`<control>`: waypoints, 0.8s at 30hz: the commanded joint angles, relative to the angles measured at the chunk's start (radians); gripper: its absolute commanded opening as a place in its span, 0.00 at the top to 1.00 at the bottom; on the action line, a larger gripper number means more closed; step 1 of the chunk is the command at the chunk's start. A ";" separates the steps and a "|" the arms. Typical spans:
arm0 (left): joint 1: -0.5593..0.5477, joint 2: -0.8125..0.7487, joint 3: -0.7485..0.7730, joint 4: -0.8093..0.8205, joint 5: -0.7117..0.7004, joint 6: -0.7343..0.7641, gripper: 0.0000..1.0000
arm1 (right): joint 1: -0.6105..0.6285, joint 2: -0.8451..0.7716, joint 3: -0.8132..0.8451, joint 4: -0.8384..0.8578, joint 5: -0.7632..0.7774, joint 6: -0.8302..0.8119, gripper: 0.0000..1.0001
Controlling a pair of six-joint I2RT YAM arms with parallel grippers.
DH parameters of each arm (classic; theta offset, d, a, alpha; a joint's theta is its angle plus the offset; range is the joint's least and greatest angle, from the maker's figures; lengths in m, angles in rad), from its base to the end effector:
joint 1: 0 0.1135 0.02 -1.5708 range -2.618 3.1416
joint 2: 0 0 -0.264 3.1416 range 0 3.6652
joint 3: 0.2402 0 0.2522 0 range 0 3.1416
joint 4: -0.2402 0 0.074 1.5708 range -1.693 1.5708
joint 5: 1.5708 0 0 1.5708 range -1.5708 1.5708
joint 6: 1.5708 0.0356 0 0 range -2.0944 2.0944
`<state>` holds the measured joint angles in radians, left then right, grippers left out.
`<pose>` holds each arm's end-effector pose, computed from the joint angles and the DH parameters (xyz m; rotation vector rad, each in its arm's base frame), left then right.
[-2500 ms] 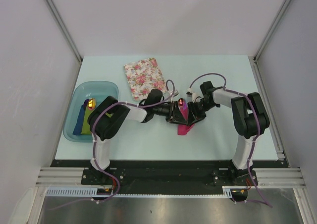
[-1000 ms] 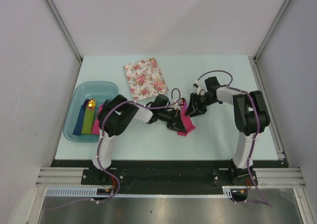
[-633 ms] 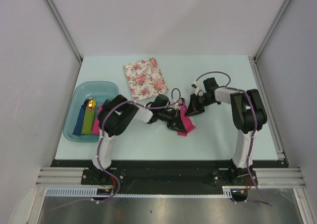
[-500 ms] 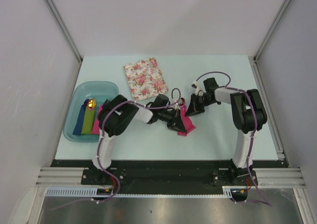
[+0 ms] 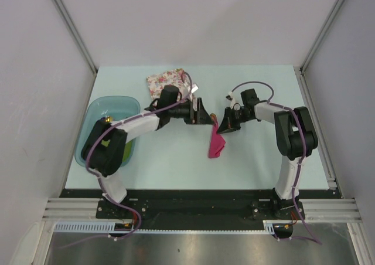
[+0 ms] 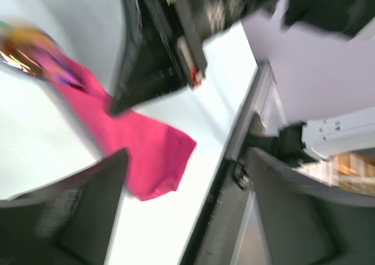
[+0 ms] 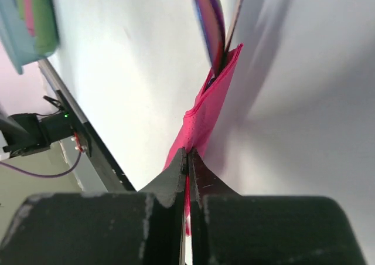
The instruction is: Place the utensils on the paper napkin and roll it up
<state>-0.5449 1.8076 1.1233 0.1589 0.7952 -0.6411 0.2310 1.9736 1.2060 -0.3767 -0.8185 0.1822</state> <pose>0.3248 -0.2266 0.2122 0.4337 2.2636 -1.5015 0.3660 0.1128 0.1399 -0.3117 2.6280 1.2355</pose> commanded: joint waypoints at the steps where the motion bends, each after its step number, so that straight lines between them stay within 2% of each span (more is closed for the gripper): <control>1: 0.089 -0.157 0.056 -0.211 -0.091 0.237 0.01 | 0.004 -0.091 0.046 0.068 -0.074 0.030 1.00; 5: 0.195 -0.229 0.078 -0.283 -0.137 0.305 0.00 | 0.010 -0.130 0.052 0.075 -0.091 0.033 1.00; 9: 0.250 -0.298 0.079 -0.289 -0.192 0.339 0.00 | 0.019 -0.177 0.066 0.071 -0.113 0.030 1.00; 15: 0.303 -0.506 -0.100 -0.040 -0.202 0.417 0.00 | 0.028 -0.246 0.128 0.044 -0.157 -0.035 1.00; 17: 0.316 -0.550 -0.144 -0.019 -0.191 0.452 0.00 | 0.027 -0.263 0.161 0.013 -0.186 -0.064 1.00; 20: 0.364 -0.559 -0.116 -0.105 -0.052 0.454 0.00 | 0.033 -0.288 0.225 0.001 -0.229 -0.061 1.00; 21: 0.381 -0.550 -0.109 -0.111 0.023 0.445 0.00 | 0.036 -0.295 0.254 0.001 -0.240 -0.056 1.00; 22: 0.410 -0.536 -0.105 -0.107 0.156 0.428 0.00 | 0.045 -0.317 0.265 0.002 -0.258 -0.056 1.00; 24: 0.422 -0.533 -0.111 -0.066 0.225 0.381 0.00 | 0.056 -0.343 0.288 0.007 -0.271 -0.053 1.00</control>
<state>-0.1745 1.2556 1.0000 0.0505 0.7696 -0.2352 0.2634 1.7351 1.4094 -0.3851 -0.9863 0.1425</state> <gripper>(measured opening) 0.996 0.010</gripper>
